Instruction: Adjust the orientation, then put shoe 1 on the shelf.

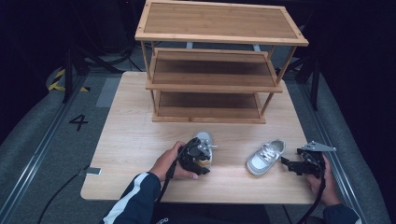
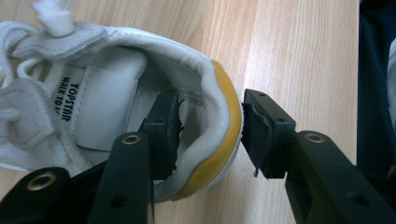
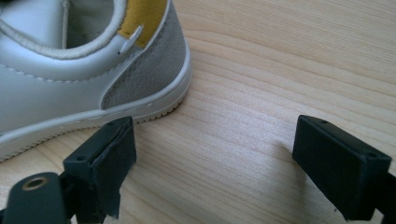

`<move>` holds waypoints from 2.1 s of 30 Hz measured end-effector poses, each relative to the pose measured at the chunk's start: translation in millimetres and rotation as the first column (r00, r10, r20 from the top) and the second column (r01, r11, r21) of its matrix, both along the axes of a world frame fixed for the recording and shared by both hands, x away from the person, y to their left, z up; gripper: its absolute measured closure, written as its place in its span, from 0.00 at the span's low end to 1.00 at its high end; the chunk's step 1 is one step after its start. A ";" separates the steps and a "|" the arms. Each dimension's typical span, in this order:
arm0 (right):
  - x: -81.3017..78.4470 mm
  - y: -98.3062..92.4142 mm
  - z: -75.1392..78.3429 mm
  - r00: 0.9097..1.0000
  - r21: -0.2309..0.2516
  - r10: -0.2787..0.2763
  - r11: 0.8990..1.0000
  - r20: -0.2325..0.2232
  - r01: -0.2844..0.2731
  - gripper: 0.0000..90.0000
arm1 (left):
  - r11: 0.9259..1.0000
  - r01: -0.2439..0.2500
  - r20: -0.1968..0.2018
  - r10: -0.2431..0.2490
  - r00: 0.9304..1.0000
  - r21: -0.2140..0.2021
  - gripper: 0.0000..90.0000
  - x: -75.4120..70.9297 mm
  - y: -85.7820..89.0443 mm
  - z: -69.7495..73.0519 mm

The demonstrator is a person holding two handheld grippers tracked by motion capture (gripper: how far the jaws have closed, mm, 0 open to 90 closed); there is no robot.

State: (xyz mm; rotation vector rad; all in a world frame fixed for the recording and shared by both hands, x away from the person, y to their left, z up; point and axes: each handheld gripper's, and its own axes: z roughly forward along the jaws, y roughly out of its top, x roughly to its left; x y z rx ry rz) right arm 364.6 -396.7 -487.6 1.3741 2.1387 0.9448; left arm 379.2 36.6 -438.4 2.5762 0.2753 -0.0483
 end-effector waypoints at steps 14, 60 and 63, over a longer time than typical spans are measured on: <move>0.1 0.0 0.0 1.000 0.001 0.002 1.000 0.000 -0.002 0.15 | 0.998 0.041 -0.035 -0.042 0.998 -0.039 0.79 4.7 4.9 -0.6; -1.4 0.1 0.1 1.000 -0.001 0.016 1.000 0.003 -0.016 0.16 | 0.999 0.010 0.137 -0.016 0.990 0.045 0.78 140.1 0.2 23.5; -1.4 0.1 0.1 1.000 -0.001 0.016 1.000 0.003 -0.016 0.16 | 0.999 0.004 0.128 -0.009 0.992 0.037 0.78 149.4 -2.2 17.1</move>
